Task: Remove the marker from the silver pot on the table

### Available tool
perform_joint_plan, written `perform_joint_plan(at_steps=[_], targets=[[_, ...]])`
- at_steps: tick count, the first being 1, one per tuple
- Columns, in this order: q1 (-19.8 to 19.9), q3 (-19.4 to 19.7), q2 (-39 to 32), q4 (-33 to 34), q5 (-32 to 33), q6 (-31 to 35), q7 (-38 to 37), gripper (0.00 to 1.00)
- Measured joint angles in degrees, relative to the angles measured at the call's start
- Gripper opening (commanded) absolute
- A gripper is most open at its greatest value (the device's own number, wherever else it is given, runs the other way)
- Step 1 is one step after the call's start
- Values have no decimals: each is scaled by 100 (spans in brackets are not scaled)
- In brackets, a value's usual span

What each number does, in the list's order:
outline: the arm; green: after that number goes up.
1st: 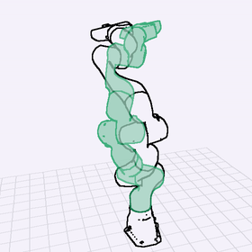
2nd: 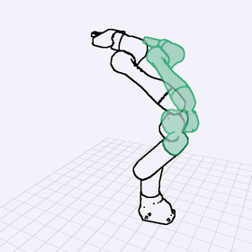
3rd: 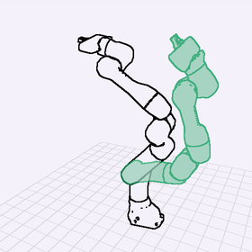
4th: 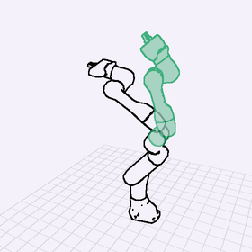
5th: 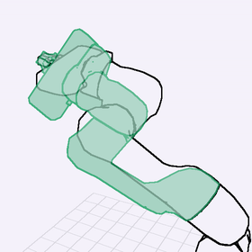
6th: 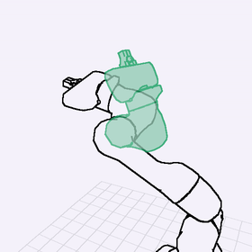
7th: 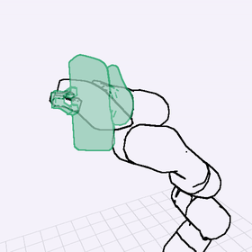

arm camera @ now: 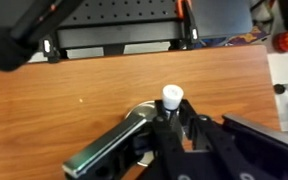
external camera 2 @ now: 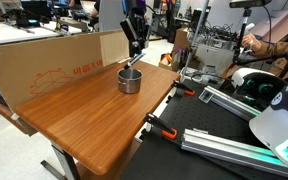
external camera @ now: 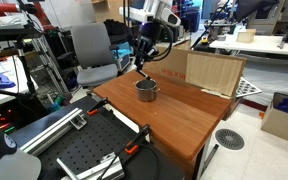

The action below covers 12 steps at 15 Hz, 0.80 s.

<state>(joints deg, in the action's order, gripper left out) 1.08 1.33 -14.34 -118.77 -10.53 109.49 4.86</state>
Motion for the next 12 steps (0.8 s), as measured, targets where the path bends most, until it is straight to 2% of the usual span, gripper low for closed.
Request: perform_joint_plan(at_steps=[4,12], targets=[[108,75,359,-319,0,305,58,5],[335,278,443,-782,2,1578,57,5]])
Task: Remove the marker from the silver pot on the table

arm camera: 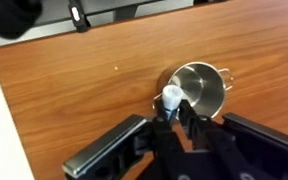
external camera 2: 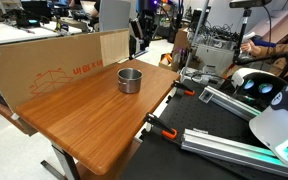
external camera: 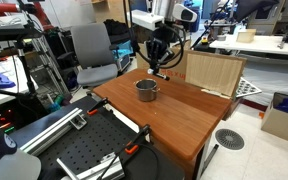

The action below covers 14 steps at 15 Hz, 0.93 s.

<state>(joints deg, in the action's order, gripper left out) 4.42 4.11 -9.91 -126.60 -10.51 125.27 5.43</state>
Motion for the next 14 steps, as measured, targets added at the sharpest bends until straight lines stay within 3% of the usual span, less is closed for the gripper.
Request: perform_joint_plan(at_steps=[7,14], targets=[[235,170,-127,-123,-3,621,-80,5],[365,316,-909,312,2,883,-445,5]])
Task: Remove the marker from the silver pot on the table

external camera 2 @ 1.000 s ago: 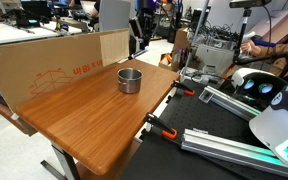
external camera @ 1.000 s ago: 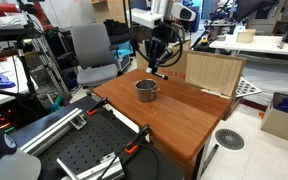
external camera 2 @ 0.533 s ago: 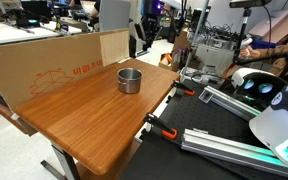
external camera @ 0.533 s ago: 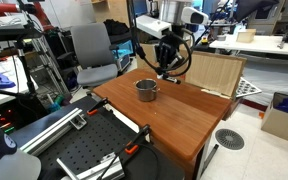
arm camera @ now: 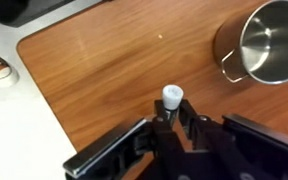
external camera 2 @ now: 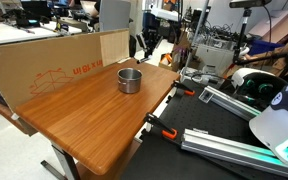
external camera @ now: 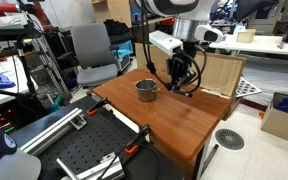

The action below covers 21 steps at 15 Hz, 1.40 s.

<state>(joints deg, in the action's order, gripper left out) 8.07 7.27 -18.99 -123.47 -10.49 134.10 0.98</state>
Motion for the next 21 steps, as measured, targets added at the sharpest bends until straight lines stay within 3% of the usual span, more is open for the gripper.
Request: perform_joint_plan(at_steps=[5,15,16,17,21], targets=[[11,57,-583,496,17,111,-303,5],[-6,57,-1707,1508,270,-444,-765,5],[-8,57,-1754,1591,295,-506,-812,45],[-12,57,-1789,1660,333,-555,-858,47],[-44,56,-1923,1850,447,-697,-964,75]])
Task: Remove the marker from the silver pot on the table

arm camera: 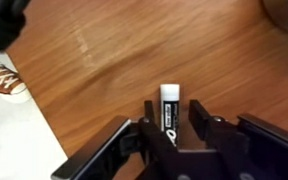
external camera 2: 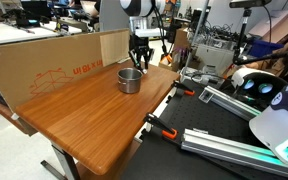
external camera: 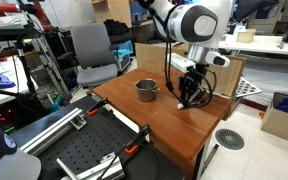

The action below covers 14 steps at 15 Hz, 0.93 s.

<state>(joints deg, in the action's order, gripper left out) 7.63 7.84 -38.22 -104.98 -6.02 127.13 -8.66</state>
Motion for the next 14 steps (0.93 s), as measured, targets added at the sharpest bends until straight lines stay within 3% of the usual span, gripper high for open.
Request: perform_joint_plan(at_steps=[4,10,14], targets=[[-33,-1,-12,57,4,-2,-4,100],[-49,-22,55,87,4,-4,1,100],[-58,-28,480,-227,16,-11,58,100]])
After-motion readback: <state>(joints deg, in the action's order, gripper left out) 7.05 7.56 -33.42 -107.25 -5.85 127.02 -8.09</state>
